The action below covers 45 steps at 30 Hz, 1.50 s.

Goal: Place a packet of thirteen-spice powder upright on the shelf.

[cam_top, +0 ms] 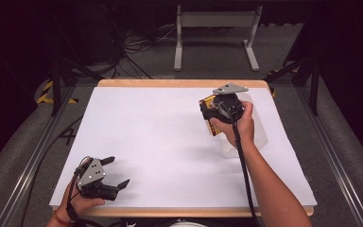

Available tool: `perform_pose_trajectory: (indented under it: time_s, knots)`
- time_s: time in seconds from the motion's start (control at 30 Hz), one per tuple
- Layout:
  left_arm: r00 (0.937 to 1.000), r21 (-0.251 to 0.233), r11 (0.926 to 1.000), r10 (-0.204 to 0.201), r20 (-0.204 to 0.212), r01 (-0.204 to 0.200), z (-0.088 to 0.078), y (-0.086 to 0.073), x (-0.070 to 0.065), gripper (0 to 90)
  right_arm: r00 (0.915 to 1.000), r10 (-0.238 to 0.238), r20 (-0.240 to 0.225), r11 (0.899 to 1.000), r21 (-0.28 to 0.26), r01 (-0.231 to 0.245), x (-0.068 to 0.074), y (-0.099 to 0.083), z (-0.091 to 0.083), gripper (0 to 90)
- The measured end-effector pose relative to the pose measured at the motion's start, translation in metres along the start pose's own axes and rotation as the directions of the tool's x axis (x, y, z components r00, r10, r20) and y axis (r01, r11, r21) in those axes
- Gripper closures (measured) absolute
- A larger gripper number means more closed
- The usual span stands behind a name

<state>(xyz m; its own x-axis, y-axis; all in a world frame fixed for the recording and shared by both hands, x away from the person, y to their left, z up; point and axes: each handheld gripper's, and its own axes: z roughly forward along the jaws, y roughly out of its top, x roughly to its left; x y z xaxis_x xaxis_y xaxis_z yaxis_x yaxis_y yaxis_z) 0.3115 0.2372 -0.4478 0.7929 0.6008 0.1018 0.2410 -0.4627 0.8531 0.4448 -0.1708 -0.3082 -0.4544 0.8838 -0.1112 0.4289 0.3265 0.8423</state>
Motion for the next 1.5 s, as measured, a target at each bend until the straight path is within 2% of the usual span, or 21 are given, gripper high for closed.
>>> perform_pose_trajectory:
  time_s: [0.33, 0.53, 0.67, 1.07, 1.3, 1.5]
  knots:
    - [1.0000, 0.006, 0.9999, 0.009, 0.002, -0.009, 0.001, 0.000, 0.000, 7.5, 0.9972, 0.060, 0.044, 0.998, -0.007, -0.060, -0.035, -0.008, 0.014, 32.4]
    - [1.0000, 0.003, 1.0000, 0.000, 0.000, 0.000, 0.001, -0.001, 0.000, 7.5, 0.9941, 0.093, 0.055, 0.996, -0.018, -0.092, -0.048, -0.013, 0.008, 32.4]
    - [1.0000, 0.009, 0.9999, 0.009, 0.001, -0.009, 0.001, 0.000, -0.001, 7.5, 0.9936, 0.085, 0.075, 0.996, -0.020, -0.084, -0.050, -0.015, 0.002, 32.4]
    - [1.0000, 0.010, 0.9999, 0.006, 0.002, -0.006, 0.002, 0.000, -0.001, 7.5, 0.9913, 0.120, 0.055, 0.992, -0.054, -0.117, -0.056, -0.026, -0.022, 32.4]
    - [1.0000, 0.008, 1.0000, 0.006, 0.001, -0.006, 0.002, 0.001, -0.001, 7.5, 0.9897, 0.135, 0.049, 0.990, -0.057, -0.132, -0.057, -0.035, -0.029, 32.4]
    - [0.9999, 0.005, 0.9999, 0.011, -0.002, -0.011, 0.001, 0.000, 0.000, 7.6, 0.9879, 0.141, 0.065, 0.989, -0.058, -0.137, -0.060, -0.045, -0.033, 32.3]
